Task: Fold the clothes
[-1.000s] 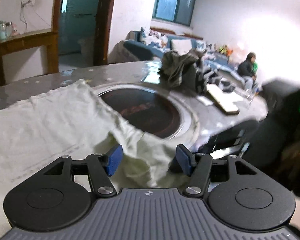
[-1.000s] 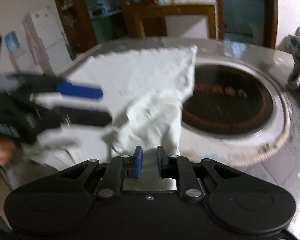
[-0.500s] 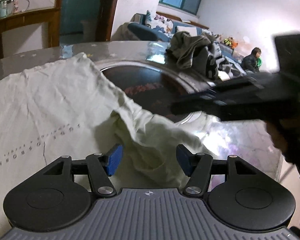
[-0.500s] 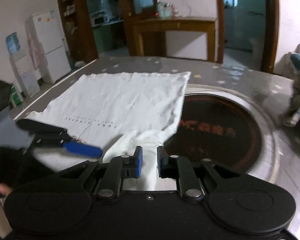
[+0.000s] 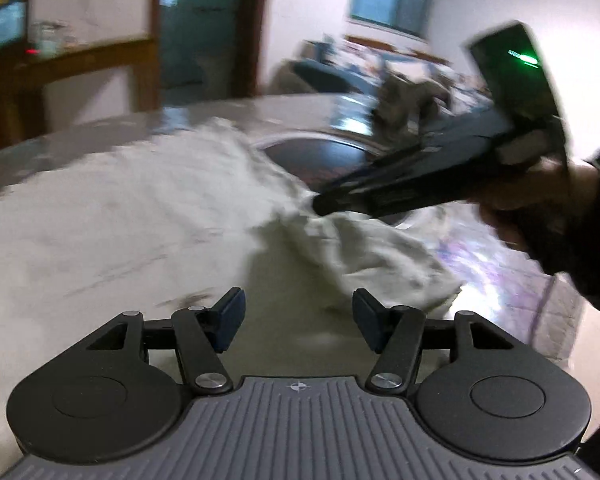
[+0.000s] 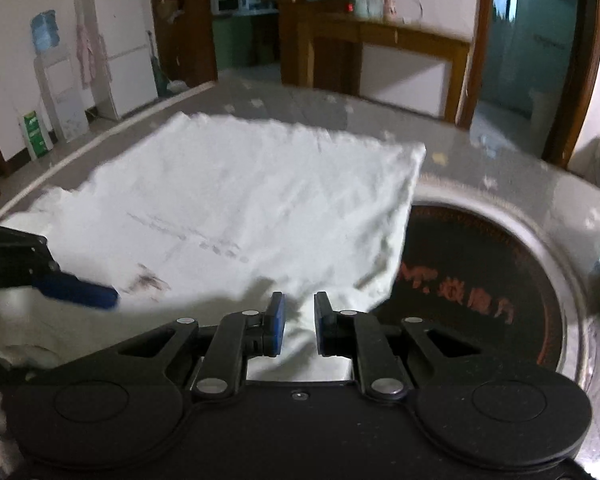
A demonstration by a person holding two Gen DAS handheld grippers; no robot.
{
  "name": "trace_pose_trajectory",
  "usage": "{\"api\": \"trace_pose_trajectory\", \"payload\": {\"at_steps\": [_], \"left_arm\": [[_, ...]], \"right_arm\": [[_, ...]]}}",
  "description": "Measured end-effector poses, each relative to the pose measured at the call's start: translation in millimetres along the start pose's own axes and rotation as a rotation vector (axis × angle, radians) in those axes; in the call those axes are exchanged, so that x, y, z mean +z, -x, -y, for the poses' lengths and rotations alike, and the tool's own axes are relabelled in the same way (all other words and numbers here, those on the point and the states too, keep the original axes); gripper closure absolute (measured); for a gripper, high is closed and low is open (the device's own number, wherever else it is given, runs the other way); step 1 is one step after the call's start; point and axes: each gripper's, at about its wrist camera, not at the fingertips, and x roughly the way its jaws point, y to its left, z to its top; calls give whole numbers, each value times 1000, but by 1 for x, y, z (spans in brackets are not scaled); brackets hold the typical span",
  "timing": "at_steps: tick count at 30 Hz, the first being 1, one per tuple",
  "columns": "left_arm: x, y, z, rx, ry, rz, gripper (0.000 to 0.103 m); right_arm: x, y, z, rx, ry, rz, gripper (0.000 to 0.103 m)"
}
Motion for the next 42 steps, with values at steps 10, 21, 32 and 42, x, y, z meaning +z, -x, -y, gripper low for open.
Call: {"api": "trace_pose_trajectory", "payload": {"at_steps": [10,21,32,42], "left_arm": [[-75,119,-83,420,362,103,42],[-124,155,-151,520,623,81,44],[-120,152,-164,424,724,140,95],[-63,159,-88,215,372,340,98]], "right_arm": [[-5,-7,-91,185,80,13,86],[5,-26,-190,347,230,-7,82],[-12,-44,-227,367,297,-40,82],[-8,-27,-197,334,226,-36,82]]}}
